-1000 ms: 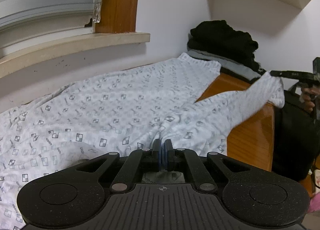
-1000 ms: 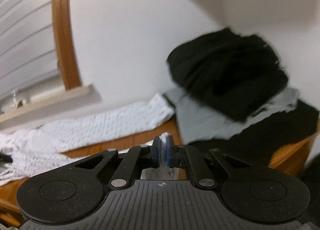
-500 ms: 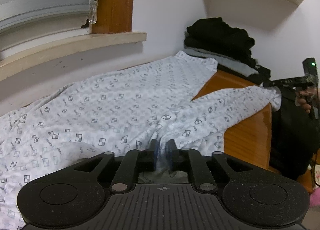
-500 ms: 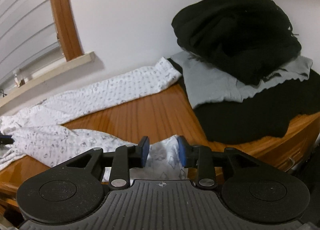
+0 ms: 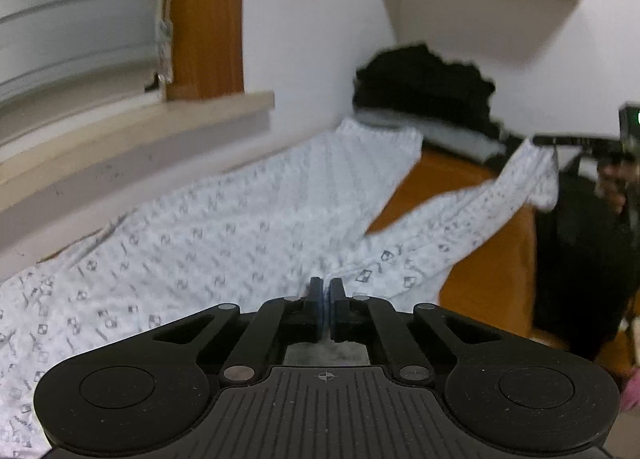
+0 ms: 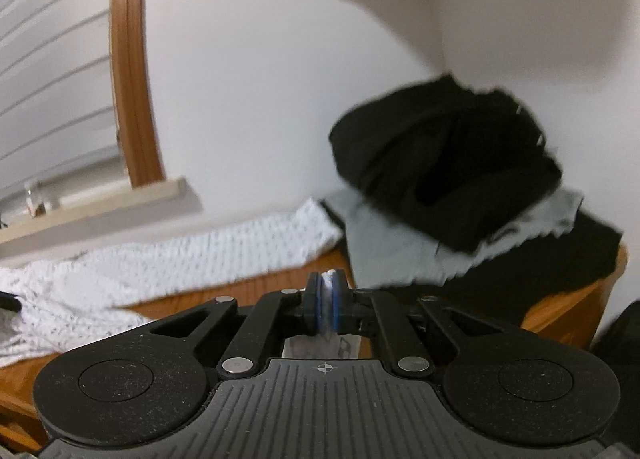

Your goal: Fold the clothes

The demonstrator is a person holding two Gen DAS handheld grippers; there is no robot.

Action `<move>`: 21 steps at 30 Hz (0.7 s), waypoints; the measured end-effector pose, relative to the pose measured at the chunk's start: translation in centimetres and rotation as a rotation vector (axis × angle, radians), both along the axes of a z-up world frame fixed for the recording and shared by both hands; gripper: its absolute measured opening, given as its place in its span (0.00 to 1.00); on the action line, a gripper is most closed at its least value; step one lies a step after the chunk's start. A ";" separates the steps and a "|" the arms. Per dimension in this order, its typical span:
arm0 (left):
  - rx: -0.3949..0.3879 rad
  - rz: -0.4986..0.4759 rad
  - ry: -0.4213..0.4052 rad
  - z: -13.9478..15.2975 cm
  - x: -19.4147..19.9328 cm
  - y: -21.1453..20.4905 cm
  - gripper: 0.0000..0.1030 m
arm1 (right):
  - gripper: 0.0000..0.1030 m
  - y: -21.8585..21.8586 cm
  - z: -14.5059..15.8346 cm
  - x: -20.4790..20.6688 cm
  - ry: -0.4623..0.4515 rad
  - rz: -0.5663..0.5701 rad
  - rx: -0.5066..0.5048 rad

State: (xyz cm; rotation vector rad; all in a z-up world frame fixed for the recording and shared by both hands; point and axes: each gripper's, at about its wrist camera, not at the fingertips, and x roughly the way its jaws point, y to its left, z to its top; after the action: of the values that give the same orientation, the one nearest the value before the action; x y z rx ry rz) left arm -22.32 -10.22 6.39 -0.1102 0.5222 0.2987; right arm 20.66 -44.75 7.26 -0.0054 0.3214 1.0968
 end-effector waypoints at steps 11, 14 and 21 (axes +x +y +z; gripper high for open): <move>0.004 -0.091 -0.146 9.1 -3.0 -2.9 0.03 | 0.06 -6.7 8.4 -2.0 -0.148 -0.027 0.143; -0.002 -0.057 -0.146 9.5 -1.8 -1.6 0.03 | 0.06 -4.9 9.4 -1.4 -0.191 -0.027 0.125; -0.056 0.140 -0.030 4.7 5.9 8.2 0.10 | 0.13 9.4 7.2 3.9 -0.251 -0.096 -0.013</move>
State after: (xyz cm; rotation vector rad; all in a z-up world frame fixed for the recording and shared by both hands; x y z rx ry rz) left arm -16.43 -1.99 11.14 -0.2063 0.4941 0.4185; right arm 24.56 -35.36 14.50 -0.1369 0.1019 0.9867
